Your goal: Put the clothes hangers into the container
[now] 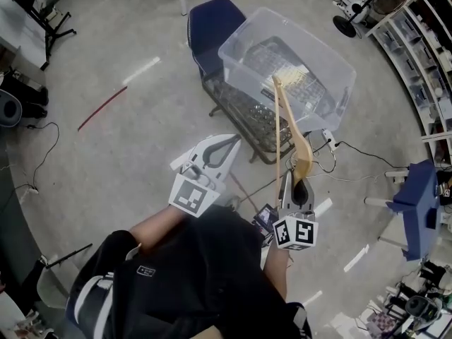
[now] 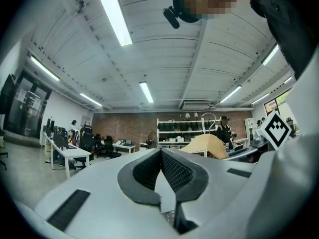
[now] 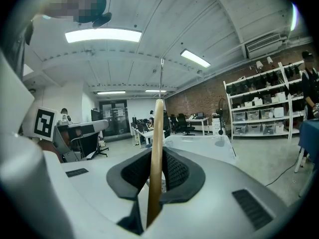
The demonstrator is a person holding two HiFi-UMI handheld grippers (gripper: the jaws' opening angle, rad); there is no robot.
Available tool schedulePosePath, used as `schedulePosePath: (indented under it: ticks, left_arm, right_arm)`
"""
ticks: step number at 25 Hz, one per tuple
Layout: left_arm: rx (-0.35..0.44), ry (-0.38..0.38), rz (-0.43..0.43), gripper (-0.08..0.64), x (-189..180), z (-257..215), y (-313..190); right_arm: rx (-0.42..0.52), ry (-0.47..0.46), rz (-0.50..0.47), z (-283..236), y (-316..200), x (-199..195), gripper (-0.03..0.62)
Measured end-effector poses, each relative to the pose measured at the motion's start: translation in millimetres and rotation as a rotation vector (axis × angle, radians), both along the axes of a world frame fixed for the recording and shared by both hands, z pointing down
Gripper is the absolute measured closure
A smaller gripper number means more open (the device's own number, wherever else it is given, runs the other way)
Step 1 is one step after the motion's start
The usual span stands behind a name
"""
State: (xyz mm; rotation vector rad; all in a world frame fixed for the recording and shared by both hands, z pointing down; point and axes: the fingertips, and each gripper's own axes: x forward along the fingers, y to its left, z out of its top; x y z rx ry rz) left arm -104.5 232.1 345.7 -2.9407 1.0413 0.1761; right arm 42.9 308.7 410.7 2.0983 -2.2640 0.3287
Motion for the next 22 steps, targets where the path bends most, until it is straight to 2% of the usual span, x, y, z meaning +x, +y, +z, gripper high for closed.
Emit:
schedulePosePath:
  ticks: [16, 22]
  left_arm:
    - [0.005, 0.018, 0.026, 0.535, -67.2, 1.7, -26.2]
    - [-0.011, 0.028, 0.017, 0.535, -79.3, 5.4, -35.4]
  right_arm:
    - [0.014, 0.025, 0.062, -3.1, -18.1, -42.2, 0.523]
    - [0.001, 0.017, 0.055, 0.7, -29.8, -53.0, 0.523]
